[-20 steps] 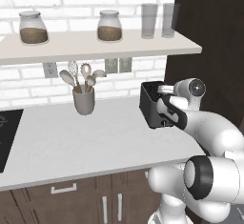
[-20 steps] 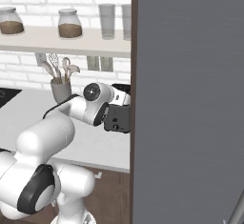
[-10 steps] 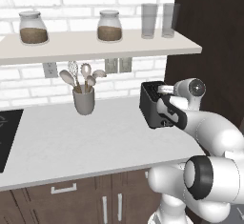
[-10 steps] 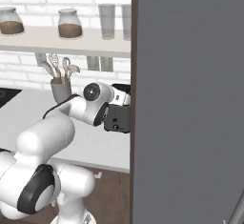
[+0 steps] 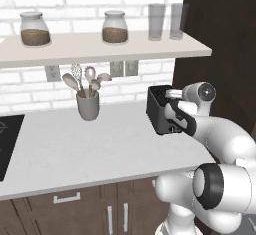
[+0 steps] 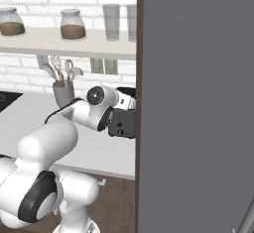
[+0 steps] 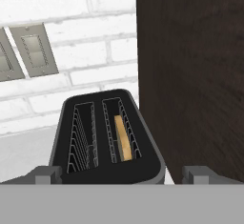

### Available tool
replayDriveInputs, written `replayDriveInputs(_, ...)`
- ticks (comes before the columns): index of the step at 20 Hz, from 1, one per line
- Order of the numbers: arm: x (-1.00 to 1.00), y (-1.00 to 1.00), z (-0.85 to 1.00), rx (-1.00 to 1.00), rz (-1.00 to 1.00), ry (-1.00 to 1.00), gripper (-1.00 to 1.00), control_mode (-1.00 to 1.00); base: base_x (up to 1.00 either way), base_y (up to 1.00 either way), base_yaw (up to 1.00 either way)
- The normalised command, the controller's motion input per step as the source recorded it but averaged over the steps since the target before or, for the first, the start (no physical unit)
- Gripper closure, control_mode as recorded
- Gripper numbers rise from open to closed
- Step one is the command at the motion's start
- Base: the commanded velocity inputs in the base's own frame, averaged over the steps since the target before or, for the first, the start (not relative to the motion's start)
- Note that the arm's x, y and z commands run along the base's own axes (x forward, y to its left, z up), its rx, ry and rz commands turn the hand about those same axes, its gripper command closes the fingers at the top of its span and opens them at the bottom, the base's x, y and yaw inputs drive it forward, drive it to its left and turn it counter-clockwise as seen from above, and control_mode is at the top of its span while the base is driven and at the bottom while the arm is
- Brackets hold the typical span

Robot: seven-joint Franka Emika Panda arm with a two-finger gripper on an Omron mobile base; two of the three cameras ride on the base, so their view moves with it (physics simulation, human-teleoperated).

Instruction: Start the toaster. Once the lever pops up, take the bread to the plate on the dining counter.

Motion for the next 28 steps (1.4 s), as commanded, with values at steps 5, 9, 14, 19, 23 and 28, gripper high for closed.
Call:
replayDriveInputs(5,0.00,0.00,0.00,0.00,0.00,0.00,-1.00,-1.00,0.00,0.00,0.00)
replayDriveInputs(9,0.00,0.00,0.00,0.00,0.00,0.00,-1.00,-1.00,0.00,0.00,0.00)
replayDriveInputs(14,0.00,0.00,0.00,0.00,0.00,0.00,-1.00,-1.00,0.00,0.00,0.00)
replayDriveInputs(19,0.00,0.00,0.00,0.00,0.00,0.00,-1.00,-1.00,0.00,0.00,0.00)
replayDriveInputs(23,0.00,0.00,0.00,0.00,0.00,0.00,-1.00,-1.00,0.00,0.00,0.00)
replayDriveInputs(28,0.00,0.00,0.00,0.00,0.00,0.00,-1.00,-1.00,0.00,0.00,0.00)
